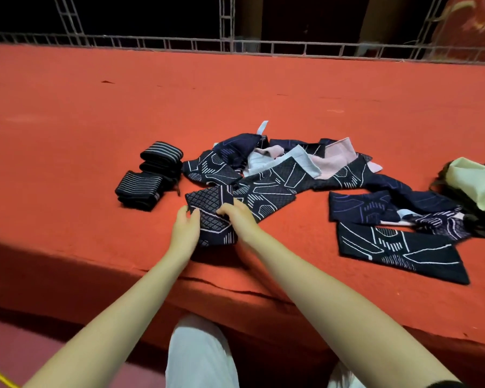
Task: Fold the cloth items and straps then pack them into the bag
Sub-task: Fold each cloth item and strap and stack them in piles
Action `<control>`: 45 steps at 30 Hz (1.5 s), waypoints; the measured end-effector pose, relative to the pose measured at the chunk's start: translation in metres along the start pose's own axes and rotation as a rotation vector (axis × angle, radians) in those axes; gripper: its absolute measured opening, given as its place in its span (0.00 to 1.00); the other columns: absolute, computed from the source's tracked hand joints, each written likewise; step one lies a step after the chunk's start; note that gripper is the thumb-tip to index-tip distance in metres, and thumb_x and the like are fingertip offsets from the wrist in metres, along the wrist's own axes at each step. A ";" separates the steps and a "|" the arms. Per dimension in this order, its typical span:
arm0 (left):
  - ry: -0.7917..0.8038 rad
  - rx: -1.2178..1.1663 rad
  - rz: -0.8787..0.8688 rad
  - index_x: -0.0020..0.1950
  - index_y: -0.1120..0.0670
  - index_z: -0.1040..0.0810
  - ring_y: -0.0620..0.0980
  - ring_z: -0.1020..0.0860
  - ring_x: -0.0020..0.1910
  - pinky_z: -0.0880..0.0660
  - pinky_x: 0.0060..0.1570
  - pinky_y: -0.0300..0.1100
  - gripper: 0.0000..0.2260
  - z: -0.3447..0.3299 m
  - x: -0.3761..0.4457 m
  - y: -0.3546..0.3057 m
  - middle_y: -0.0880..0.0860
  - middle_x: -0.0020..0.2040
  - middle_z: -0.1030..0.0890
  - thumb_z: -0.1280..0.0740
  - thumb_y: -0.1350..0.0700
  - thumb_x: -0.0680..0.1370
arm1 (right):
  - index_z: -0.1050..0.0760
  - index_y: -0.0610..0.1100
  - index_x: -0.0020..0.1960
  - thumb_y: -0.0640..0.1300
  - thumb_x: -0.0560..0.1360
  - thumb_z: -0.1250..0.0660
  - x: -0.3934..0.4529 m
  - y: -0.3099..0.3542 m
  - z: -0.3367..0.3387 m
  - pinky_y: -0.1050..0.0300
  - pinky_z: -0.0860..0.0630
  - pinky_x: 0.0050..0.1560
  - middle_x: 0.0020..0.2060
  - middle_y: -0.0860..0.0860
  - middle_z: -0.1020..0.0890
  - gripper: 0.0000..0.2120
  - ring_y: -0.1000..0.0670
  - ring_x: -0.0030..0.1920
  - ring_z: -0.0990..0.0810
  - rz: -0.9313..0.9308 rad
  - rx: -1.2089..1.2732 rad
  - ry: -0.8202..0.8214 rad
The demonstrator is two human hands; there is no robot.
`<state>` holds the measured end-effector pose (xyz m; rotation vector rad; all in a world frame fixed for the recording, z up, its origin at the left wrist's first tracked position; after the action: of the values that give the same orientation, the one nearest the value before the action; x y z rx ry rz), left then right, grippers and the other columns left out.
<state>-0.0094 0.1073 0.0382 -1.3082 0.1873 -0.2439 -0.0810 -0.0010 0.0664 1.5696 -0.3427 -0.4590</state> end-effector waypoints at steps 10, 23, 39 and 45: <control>-0.133 0.627 -0.160 0.70 0.57 0.32 0.61 0.27 0.62 0.31 0.59 0.51 0.19 0.056 0.083 0.016 0.61 0.64 0.25 0.42 0.60 0.79 | 0.24 0.45 0.44 0.46 0.70 0.30 0.073 -0.029 -0.049 0.50 0.23 0.50 0.45 0.44 0.16 0.06 0.43 0.47 0.18 0.068 -0.616 -0.028; -0.045 0.656 -0.488 0.64 0.57 0.24 0.59 0.30 0.60 0.34 0.61 0.48 0.18 0.017 0.052 0.004 0.58 0.57 0.24 0.35 0.61 0.74 | 0.26 0.43 0.57 0.36 0.75 0.39 0.038 -0.042 0.039 0.57 0.24 0.32 0.35 0.52 0.25 0.12 0.49 0.31 0.23 0.157 -0.346 -0.258; 0.009 0.813 -0.371 0.64 0.54 0.25 0.59 0.33 0.65 0.33 0.64 0.53 0.18 -0.072 0.026 0.023 0.57 0.66 0.28 0.36 0.48 0.76 | 0.22 0.39 0.52 0.50 0.71 0.32 0.109 -0.040 0.175 0.52 0.29 0.56 0.54 0.39 0.20 0.16 0.38 0.58 0.24 -0.098 -0.788 -0.538; -0.007 0.736 -0.366 0.62 0.53 0.24 0.58 0.33 0.64 0.30 0.61 0.53 0.17 -0.071 0.028 0.023 0.57 0.65 0.28 0.33 0.49 0.75 | 0.22 0.40 0.55 0.42 0.72 0.34 0.097 -0.051 0.172 0.52 0.29 0.52 0.52 0.41 0.18 0.12 0.39 0.55 0.22 0.011 -0.748 -0.563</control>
<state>0.0000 0.0388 -0.0016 -0.5995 -0.1469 -0.5600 -0.0838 -0.1957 0.0045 0.6924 -0.5303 -0.9028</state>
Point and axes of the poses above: each hand's wrist, its own x-axis towards the middle knuckle, its own z-axis out of the back of the hand, y = z × x, the point moved 4 cm from there along x, towards the middle knuckle
